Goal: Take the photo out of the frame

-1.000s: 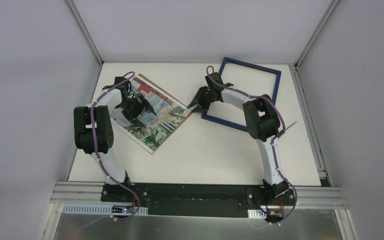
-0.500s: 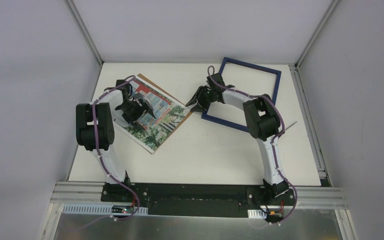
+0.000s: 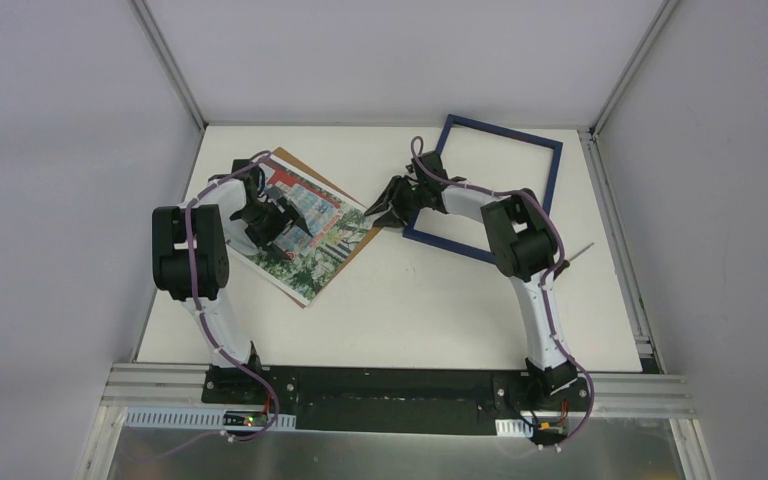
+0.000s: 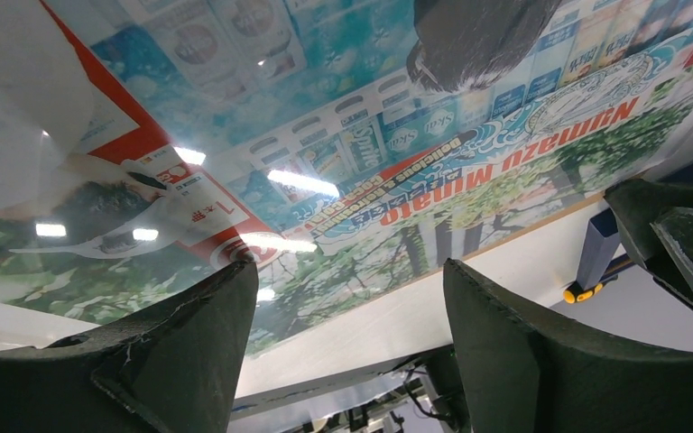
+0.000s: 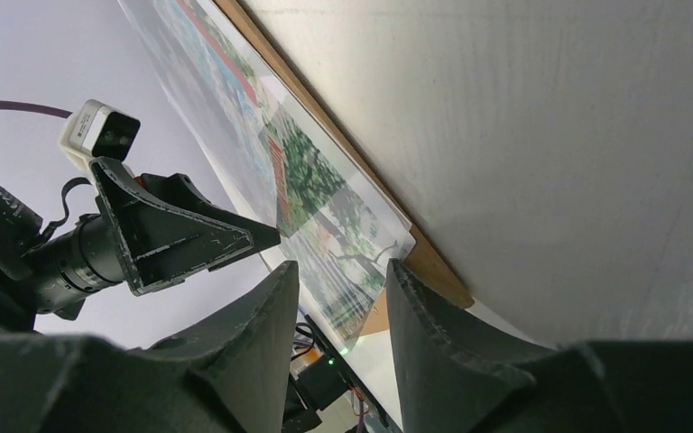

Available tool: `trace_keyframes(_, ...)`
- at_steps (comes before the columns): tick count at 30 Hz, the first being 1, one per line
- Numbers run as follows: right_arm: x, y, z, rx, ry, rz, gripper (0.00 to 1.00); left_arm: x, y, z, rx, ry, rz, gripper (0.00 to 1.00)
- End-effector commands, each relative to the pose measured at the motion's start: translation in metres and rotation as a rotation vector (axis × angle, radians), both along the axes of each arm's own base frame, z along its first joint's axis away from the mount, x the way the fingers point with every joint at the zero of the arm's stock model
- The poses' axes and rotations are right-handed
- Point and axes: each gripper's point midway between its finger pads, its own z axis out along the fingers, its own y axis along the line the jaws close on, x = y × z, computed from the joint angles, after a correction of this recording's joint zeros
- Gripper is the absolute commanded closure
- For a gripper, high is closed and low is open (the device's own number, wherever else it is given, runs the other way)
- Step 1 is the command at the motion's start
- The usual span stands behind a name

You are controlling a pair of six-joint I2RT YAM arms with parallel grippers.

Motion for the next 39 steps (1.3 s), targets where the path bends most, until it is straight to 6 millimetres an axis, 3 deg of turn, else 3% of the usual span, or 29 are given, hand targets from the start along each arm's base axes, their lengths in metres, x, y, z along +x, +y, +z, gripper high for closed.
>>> trace_keyframes(1, -0.008, -0.004, 0.008, -0.04, -0.032, 0.026, 0.55, -0.008, 0.003, 0.001, 0.029, 0.0, -0.045, 0.21)
trace_keyframes(6, -0.005, -0.016, 0.014, -0.166, -0.092, 0.071, 0.5, -0.001, 0.001, 0.032, 0.02, -0.095, -0.047, 0.18)
trace_keyframes(11, -0.009, -0.004, 0.024, -0.203, -0.109, 0.09, 0.52, 0.005, 0.008, 0.056, 0.041, -0.174, -0.031, 0.17)
trace_keyframes(16, -0.022, 0.014, 0.022, -0.192, -0.067, 0.066, 0.55, 0.017, 0.033, 0.07, 0.081, -0.228, 0.039, 0.17)
trace_keyframes(20, -0.03, 0.02, 0.013, -0.211, -0.031, 0.083, 0.59, 0.028, 0.072, 0.077, 0.093, -0.275, 0.171, 0.17)
trace_keyframes(26, -0.034, 0.018, 0.009, -0.229, -0.01, 0.084, 0.6, 0.025, 0.13, 0.076, 0.081, -0.317, 0.402, 0.17)
trace_keyframes(35, -0.04, 0.012, 0.015, -0.244, -0.034, 0.111, 0.58, -0.008, 0.149, 0.058, 0.048, -0.292, 0.603, 0.14)
trace_keyframes(39, -0.039, 0.013, 0.021, -0.244, -0.054, 0.126, 0.56, -0.004, 0.152, 0.053, 0.025, -0.321, 0.605, 0.13)
